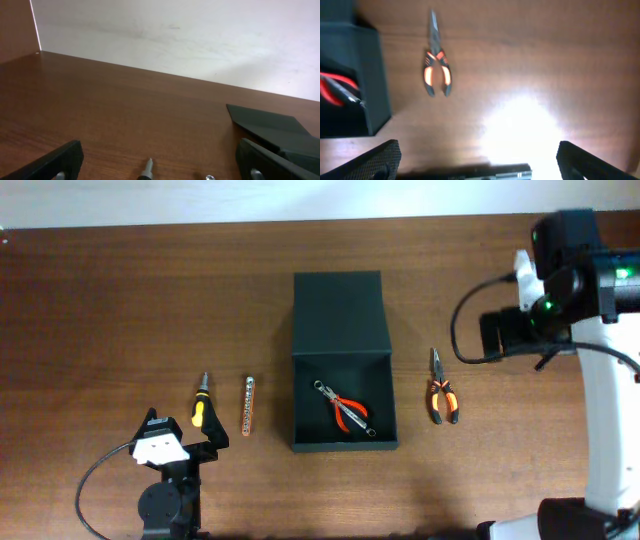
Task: Pack container
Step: 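Withdraw the right gripper toward the orange needle-nose pliers, then lower the right gripper and close it on the orange pliers handles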
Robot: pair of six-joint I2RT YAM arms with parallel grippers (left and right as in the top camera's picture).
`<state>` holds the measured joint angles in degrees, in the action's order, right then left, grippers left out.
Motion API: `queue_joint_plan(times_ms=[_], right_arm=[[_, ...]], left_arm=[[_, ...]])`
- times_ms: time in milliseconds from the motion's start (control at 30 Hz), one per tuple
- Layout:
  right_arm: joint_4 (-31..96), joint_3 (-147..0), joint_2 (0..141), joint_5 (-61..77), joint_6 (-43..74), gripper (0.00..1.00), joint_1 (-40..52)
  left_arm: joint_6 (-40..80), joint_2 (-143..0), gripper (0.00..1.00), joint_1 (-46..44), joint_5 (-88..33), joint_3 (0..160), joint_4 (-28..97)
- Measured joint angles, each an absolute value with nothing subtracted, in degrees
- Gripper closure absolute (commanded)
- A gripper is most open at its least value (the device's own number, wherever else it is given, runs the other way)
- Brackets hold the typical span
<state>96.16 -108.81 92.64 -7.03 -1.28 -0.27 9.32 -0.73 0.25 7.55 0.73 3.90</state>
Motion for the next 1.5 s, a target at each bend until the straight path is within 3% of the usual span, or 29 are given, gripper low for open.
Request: queue_joint_plan(times_ms=[500, 833, 1500], right_arm=[[72.07, -80.01, 93.95, -2.68, -3.62, 0.01, -2.70], [64.34, -78.02, 94.21, -0.71, -6.98, 0.01, -2.70], [61.14, -75.77, 107.13, 0.45, -9.23, 0.01, -2.70]], left_arm=[[9.32, -0.73, 0.01, 0.25, 7.55, 0.73, 3.90], [9.32, -0.73, 0.01, 0.25, 7.55, 0.73, 3.90], [9.32, -0.73, 0.01, 0.25, 7.55, 0.73, 3.90]])
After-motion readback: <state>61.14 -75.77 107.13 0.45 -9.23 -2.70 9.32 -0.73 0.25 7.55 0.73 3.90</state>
